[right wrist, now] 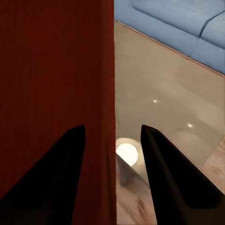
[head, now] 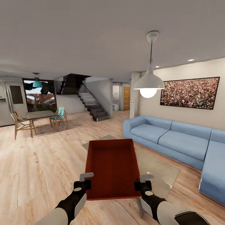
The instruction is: Move the two storage containers from the living room to the garage. In the garage, place one container on the floor and stack the other container on top of it (either order is fine).
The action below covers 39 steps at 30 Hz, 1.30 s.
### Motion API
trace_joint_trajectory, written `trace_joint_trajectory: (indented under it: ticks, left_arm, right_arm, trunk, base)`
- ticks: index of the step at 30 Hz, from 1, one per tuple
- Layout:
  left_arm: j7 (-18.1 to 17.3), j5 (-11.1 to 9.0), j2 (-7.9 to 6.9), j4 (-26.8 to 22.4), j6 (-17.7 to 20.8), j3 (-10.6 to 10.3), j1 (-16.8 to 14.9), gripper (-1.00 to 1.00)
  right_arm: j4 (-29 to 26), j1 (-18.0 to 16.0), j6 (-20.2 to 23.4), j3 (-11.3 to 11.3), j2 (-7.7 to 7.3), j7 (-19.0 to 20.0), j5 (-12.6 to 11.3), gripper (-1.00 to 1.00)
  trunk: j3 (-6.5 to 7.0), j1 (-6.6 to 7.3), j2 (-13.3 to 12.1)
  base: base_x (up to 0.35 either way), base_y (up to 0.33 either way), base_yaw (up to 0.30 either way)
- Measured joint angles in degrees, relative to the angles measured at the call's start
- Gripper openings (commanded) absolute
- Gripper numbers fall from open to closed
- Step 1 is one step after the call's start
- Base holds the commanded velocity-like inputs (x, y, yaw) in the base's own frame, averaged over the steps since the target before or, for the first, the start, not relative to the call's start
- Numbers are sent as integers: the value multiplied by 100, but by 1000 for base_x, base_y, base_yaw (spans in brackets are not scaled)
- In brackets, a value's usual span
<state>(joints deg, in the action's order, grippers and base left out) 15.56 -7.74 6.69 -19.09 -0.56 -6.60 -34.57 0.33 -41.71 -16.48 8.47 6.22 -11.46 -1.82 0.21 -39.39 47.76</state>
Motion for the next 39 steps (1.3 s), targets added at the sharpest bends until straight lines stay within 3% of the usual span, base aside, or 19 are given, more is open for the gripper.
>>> trace_joint_trajectory:
  ticks: [39]
  left_arm:
    - [-6,-8,-3,1,0,-3,0,-100]
  right_arm:
    - [-4,0,4,5,2,-7,3,-100]
  trunk:
    - [0,0,0]
  base:
    - [0,0,300]
